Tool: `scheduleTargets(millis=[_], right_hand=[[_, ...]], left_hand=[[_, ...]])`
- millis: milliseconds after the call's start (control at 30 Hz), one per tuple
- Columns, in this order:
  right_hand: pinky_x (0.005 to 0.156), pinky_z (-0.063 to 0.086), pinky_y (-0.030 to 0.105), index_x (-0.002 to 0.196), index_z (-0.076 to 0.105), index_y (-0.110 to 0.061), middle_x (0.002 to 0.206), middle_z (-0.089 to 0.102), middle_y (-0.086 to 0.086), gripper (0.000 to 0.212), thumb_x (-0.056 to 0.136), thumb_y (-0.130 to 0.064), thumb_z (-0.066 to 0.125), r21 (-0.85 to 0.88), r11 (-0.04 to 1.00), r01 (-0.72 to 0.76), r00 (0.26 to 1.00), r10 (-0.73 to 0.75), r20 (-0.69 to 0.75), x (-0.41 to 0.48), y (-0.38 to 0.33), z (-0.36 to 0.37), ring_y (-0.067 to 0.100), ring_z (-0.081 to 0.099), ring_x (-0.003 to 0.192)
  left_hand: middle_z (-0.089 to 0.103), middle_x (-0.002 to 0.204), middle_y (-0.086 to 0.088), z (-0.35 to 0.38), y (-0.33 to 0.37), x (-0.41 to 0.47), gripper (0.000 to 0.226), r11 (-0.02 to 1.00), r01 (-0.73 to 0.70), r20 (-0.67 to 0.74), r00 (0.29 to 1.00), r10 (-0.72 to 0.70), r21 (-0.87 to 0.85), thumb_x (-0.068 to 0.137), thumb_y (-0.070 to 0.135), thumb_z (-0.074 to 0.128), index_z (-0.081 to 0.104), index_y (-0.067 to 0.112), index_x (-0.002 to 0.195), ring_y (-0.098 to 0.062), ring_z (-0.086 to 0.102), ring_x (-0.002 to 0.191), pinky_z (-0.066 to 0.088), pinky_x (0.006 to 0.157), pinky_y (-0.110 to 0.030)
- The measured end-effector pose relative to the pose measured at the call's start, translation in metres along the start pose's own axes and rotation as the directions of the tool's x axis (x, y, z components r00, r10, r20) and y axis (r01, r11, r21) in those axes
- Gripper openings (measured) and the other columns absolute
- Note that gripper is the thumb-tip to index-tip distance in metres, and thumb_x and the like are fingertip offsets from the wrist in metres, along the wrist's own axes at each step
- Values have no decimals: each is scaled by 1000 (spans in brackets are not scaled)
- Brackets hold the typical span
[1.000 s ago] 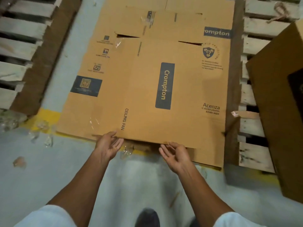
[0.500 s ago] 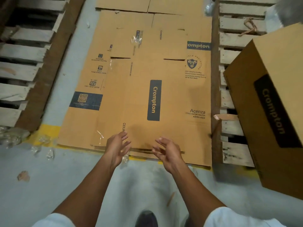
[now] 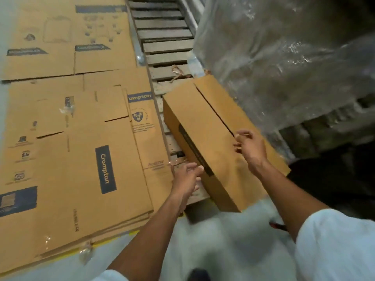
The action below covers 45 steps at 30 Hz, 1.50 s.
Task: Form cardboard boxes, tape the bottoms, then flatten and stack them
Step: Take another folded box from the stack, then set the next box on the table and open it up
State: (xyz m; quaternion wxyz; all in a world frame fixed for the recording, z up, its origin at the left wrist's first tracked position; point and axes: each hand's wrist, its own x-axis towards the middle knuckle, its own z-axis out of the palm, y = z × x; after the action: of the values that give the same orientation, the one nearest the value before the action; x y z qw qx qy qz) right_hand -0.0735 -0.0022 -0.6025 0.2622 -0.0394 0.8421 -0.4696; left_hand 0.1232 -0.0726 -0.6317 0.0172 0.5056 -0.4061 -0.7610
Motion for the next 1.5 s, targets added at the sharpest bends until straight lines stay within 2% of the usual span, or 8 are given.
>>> scheduleTargets(millis=[67, 267, 533, 633, 867, 1033, 1267, 1500], right_hand=[[94, 55, 47, 91, 70, -28, 100, 73, 2, 9, 83, -29, 66, -147, 989, 23, 994, -38, -102, 30, 21, -47, 24, 68, 96], [105, 41, 39, 141, 54, -9, 137, 60, 13, 52, 99, -40, 59, -398, 916, -57, 997, 32, -69, 103, 93, -112, 31, 54, 127], [101, 44, 49, 109, 70, -12, 119, 69, 15, 80, 72, -78, 45, -551, 831, -73, 990, 126, 59, 111, 124, -120, 35, 61, 114], [87, 48, 40, 82, 73, -12, 92, 73, 9, 52, 87, -62, 60, -464, 885, -28, 985, 104, 138, 76, 99, -116, 30, 66, 92], [98, 52, 39, 121, 72, -17, 111, 75, -4, 43, 91, -48, 69, -29, 999, -21, 981, 26, 192, -44, -6, -94, 19, 68, 109], [98, 54, 45, 107, 76, -23, 103, 77, -9, 34, 85, -49, 71, 62, 997, 49, 988, -57, 145, -143, -130, -128, 17, 71, 100], [95, 49, 37, 126, 64, -37, 122, 68, -10, 30, 96, -40, 65, 222, 944, 246, 967, -223, -121, -294, -294, -281, 13, 63, 110], [108, 47, 49, 125, 72, -28, 137, 64, -1, 40, 85, -27, 71, 249, 927, 281, 923, -189, -335, -403, -313, -388, 22, 56, 125]], left_hand=[[60, 132, 0, 47, -21, 7, 41, 998, 55, 35, 998, -55, 17, 98, 33, 64, 52, 23, 136, -17, 59, 115, 50, 102, -40], [53, 142, 6, 132, -106, 40, 86, 988, 147, 3, 989, -147, -52, 89, 42, 74, 23, 29, 157, -21, 51, 127, 39, 113, -47], [45, 133, 22, 132, -119, 33, 95, 993, -9, -169, 986, -11, -120, 86, 39, 78, 17, 41, 159, -9, 44, 124, 32, 108, -30], [33, 155, 18, 101, -86, 6, 96, 992, -109, -304, 949, 86, -61, 85, 46, 76, 17, 39, 160, -13, 33, 142, 24, 118, -36], [38, 161, -1, 0, 53, -80, 113, 969, -211, -342, 908, 243, 129, 64, 67, 83, 36, 24, 156, -27, 36, 146, 32, 120, -51], [48, 155, 0, -28, 151, -203, 110, 937, -290, -270, 903, 335, 194, 62, 71, 84, 42, 27, 153, -28, 45, 141, 39, 115, -54], [74, 113, 10, 53, 314, -405, 68, 703, -599, 19, 767, 642, 383, 76, 61, 79, 64, 28, 133, -12, 70, 100, 59, 88, -41], [72, 94, 1, 167, 373, -543, 43, 482, -655, 145, 667, 730, 582, 82, 52, 73, 70, 23, 114, -23, 67, 89, 56, 81, -40]])
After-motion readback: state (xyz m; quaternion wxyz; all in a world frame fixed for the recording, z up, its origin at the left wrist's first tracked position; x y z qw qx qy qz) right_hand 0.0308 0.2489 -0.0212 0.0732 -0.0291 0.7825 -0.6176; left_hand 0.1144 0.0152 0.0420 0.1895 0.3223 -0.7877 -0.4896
